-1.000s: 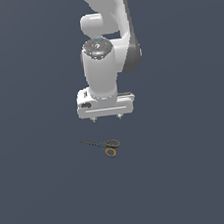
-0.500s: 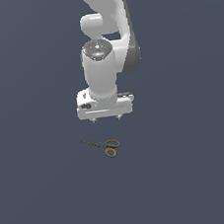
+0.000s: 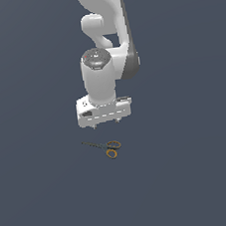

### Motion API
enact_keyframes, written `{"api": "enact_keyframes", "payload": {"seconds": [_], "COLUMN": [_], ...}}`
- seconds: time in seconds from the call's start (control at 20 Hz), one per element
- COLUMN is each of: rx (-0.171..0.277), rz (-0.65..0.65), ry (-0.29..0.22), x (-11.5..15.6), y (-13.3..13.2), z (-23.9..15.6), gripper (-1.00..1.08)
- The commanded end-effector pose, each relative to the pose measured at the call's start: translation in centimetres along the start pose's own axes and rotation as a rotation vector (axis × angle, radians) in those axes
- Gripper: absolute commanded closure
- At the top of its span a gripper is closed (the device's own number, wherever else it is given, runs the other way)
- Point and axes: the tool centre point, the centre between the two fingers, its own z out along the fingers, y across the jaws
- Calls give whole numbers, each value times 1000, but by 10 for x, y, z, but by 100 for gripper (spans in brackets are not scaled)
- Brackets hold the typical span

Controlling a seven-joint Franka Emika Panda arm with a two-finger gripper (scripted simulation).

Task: Pick up the object and move it to a goal position.

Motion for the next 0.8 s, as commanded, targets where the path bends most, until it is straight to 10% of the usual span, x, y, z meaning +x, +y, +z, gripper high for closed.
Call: {"api": "enact_keyframes", "payload": {"seconds": [0.0,0.75], "rx": [0,9], "rz": [-52,-427], "ry": [-1,2], "x": [1,5], "y": [3,24], "z": [7,56], "gripper": [-92,-92]}}
